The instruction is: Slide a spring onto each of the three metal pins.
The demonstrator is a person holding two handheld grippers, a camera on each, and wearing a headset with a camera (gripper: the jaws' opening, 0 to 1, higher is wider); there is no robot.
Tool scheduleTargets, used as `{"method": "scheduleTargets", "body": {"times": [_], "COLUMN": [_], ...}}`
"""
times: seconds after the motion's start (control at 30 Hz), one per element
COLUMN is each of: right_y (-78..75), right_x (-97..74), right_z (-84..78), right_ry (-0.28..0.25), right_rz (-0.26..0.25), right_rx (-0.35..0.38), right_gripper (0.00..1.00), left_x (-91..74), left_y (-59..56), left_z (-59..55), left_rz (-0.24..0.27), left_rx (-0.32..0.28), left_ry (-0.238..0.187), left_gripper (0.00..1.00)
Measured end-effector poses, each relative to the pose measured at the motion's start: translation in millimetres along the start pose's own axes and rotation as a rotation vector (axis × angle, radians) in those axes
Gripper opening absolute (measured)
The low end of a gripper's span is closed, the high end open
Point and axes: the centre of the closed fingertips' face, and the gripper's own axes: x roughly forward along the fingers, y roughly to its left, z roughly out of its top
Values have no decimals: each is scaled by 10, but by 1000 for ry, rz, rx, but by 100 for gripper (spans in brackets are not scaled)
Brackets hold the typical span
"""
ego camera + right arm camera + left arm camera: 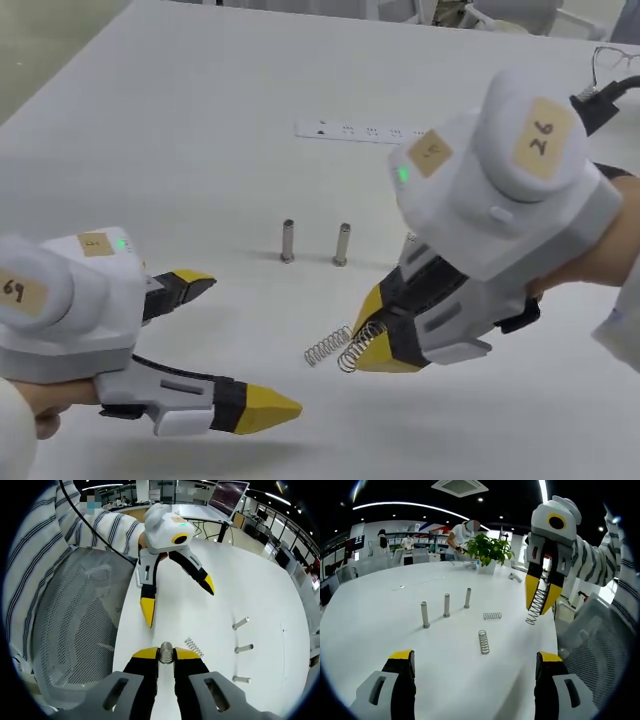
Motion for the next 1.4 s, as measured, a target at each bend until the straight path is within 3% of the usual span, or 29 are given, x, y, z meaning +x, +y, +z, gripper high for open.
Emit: {"method": "scheduleTargets", "body": {"times": [0.1, 0.33, 0.53, 0.73, 1.0, 1.4], "right_y": [-36, -217, -451, -763, -939, -1382], "right_x": [-29, -142, -268, -363, -317, -165], "right_z": [16, 31, 72, 172, 251, 296], "right_ry": [-2, 34, 68, 93, 129, 157], "right_rz": [0, -22, -39, -64, -63, -55], "right_rx": [4, 0, -51, -98, -161, -198], "right_gripper": [8, 8, 8, 8, 8, 8], "left_x": [-8, -38, -66, -90, -113, -170], "left_y": [32, 59, 118, 145, 164, 200], "left_z": [4, 49, 65, 155, 103, 82], "left_rz": [15, 31, 55, 72, 88, 116], "left_rx": [-28, -21, -40, -45, -52, -72], "left_ry": [-5, -18, -23, -48, -25, -18], "left_gripper": [98, 98, 98, 98, 98, 98]}}
